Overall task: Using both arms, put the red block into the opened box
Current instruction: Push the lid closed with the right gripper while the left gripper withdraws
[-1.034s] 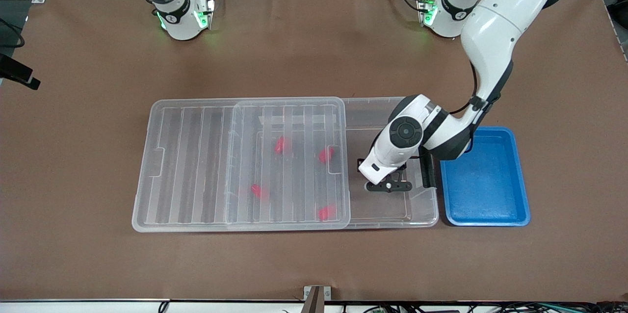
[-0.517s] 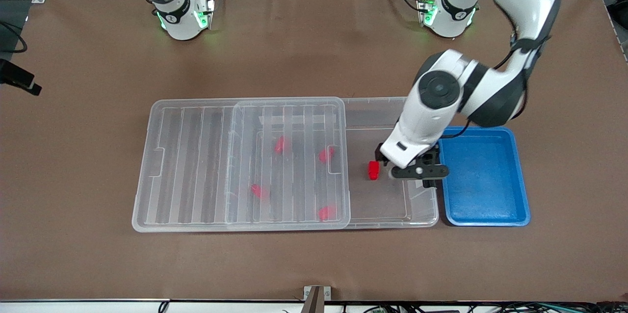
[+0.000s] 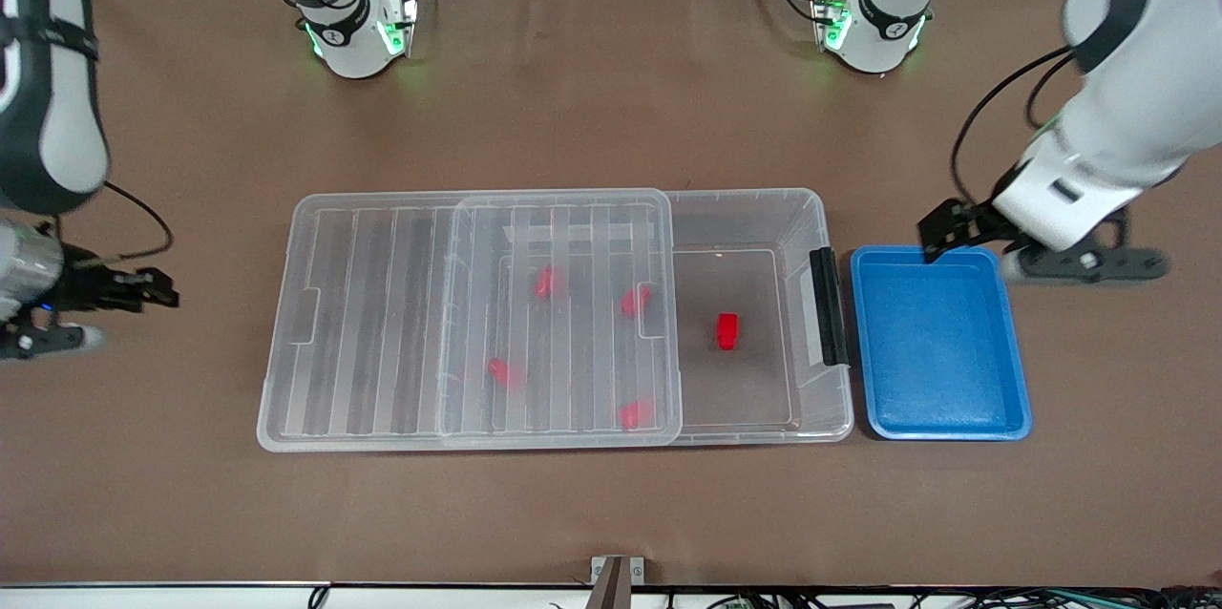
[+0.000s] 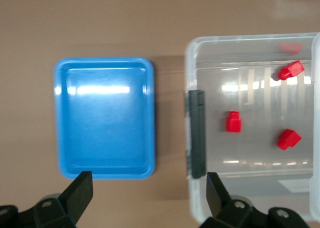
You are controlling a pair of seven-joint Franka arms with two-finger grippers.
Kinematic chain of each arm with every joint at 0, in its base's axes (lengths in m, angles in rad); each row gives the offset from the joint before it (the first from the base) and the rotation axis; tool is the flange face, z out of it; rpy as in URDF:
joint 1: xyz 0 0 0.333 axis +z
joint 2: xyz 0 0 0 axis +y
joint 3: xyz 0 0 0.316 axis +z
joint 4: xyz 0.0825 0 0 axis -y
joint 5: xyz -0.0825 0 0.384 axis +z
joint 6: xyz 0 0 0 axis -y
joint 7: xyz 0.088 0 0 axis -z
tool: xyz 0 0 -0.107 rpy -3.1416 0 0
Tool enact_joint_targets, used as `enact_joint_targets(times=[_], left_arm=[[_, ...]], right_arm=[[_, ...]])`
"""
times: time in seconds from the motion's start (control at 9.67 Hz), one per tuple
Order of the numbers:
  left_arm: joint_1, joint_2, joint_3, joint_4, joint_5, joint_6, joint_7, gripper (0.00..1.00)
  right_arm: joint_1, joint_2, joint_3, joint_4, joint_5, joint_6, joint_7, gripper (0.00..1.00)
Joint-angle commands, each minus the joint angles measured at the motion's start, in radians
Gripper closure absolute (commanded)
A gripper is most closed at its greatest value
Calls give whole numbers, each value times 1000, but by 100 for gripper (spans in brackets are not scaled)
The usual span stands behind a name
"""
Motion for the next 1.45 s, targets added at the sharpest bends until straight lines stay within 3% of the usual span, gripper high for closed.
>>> enact_joint_targets(times=[0.0, 0.41, 0.93, 1.34], left_arm=[[-5, -78, 70, -56, -17, -70, 89, 0], [13, -77, 89, -58, -40, -85, 91, 0], [33, -101, 101, -67, -74, -124, 67, 0], [36, -134, 105, -101, -60, -132, 21, 0]], right_arm=[[18, 61, 18, 8, 76, -10, -22, 100], [10, 86, 102, -15, 108, -7, -22, 100], [35, 97, 122, -14, 232, -11, -6, 100], [121, 118, 122, -5, 241, 20, 60, 100]])
